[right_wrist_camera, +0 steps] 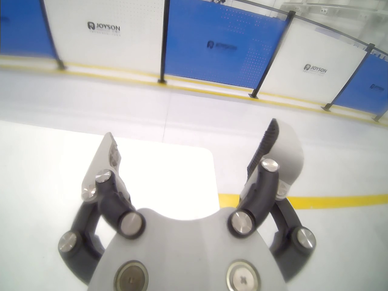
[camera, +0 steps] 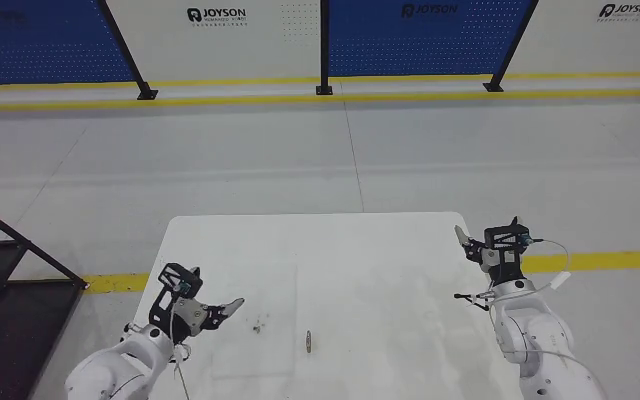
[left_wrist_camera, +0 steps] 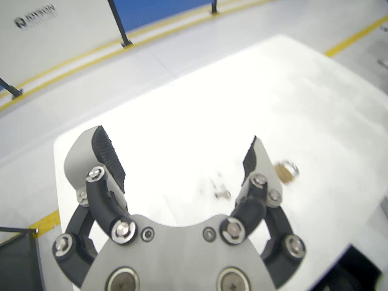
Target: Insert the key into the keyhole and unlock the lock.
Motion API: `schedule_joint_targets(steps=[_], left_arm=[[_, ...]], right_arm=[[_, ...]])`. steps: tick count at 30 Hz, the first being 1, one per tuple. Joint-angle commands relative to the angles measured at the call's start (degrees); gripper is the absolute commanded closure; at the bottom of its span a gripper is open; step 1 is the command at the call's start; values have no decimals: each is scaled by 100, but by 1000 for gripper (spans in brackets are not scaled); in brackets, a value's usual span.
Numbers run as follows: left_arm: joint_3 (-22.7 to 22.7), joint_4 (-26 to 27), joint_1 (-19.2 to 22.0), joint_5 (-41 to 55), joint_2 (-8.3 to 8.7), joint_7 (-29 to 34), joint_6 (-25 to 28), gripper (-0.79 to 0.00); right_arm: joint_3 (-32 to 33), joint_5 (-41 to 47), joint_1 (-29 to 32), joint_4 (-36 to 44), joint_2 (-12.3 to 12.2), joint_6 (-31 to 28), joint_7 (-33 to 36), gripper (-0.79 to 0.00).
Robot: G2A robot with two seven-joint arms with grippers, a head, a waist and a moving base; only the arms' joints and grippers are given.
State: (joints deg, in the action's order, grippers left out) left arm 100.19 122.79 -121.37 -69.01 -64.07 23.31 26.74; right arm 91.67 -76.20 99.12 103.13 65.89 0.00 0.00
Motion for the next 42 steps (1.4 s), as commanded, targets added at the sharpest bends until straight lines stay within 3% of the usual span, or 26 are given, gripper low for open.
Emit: schedule_joint_targets(steps=[1, 4, 7, 15, 16, 17, 18, 19, 24, 25, 28, 31, 42], left_arm=[[-130, 278, -190, -161, 13, 835, 33, -785], [-425, 519, -185, -219, 17, 1728, -147, -785], [-751, 517, 92, -481, 12, 2377, -537, -785], [-1907, -336, 1195, -504, -81, 3493, -1377, -785], [-2003, -461, 1322, -434, -95, 3573, -1454, -745], [-2091, -561, 1446, -428, -104, 3643, -1488, -622], [-2178, -658, 1539, -435, -112, 3681, -1515, -533], [-2256, -735, 1615, -441, -120, 3717, -1540, -502], [-2546, -1036, 1783, -635, -138, 3668, -1609, -453], [-2585, -1088, 1793, -658, -140, 3630, -1632, -400], [-2662, -1172, 1818, -753, -143, 3578, -1689, -348], [-2697, -1213, 1827, -741, -141, 3575, -1699, -191], [-2795, -1426, 1914, -961, -135, 3425, -1816, -256]], right_arm=[[0, 0, 0, 0, 0, 0, 0, -785], [0, 0, 0, 0, 0, 0, 0, -785], [0, 0, 0, 0, 0, 0, 0, -785], [0, 0, 0, 0, 0, 0, 0, -785], [0, 0, 0, 0, 0, 0, 0, -785], [0, 0, 0, 0, 0, 0, 0, -785], [0, 0, 0, 0, 0, 0, 0, -785], [0, 0, 0, 0, 0, 0, 0, -785], [0, 0, 0, 0, 0, 0, 0, -785], [0, 0, 0, 0, 0, 0, 0, -785], [0, 0, 0, 0, 0, 0, 0, -785], [0, 0, 0, 0, 0, 0, 0, -785], [0, 0, 0, 0, 0, 0, 0, -785]])
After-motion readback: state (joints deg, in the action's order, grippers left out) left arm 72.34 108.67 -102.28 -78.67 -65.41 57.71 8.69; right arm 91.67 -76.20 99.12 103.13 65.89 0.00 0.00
